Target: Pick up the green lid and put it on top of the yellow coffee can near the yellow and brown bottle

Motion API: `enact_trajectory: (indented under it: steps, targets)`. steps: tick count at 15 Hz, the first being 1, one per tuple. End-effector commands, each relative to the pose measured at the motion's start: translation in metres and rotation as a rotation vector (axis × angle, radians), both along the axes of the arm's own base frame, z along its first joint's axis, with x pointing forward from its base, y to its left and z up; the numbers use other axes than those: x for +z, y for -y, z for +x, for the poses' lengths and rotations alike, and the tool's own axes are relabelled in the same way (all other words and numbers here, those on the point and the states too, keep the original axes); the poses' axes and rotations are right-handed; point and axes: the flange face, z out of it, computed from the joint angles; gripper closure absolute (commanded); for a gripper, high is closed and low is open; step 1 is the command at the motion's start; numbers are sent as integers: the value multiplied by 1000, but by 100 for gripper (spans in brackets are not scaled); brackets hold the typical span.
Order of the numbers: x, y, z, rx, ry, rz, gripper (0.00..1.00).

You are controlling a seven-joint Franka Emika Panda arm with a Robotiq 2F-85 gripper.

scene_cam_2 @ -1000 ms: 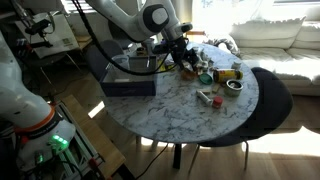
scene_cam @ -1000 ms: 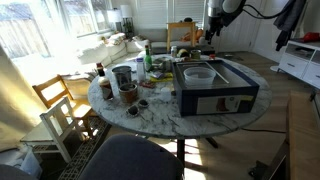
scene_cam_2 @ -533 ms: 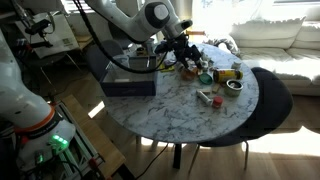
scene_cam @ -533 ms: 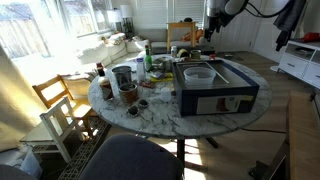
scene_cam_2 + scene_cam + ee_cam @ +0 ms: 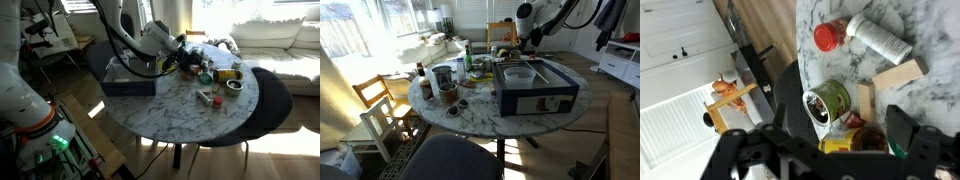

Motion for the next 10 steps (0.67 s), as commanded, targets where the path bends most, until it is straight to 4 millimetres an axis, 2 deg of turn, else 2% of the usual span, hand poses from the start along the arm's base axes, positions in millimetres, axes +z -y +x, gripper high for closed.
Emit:
enact_trajectory:
  steps: [1, 2, 3, 5, 8, 10]
  targets:
    - [-45, 1, 14, 146, -8, -128, 0]
    - [-51, 4, 19, 142, 26, -131, 0]
    - [-31, -7, 8, 104, -4, -102, 0]
    - [-44, -3, 13, 129, 12, -118, 0]
    - [-44, 2, 17, 132, 18, -124, 0]
    - [-54, 0, 18, 270, -73, -127, 0]
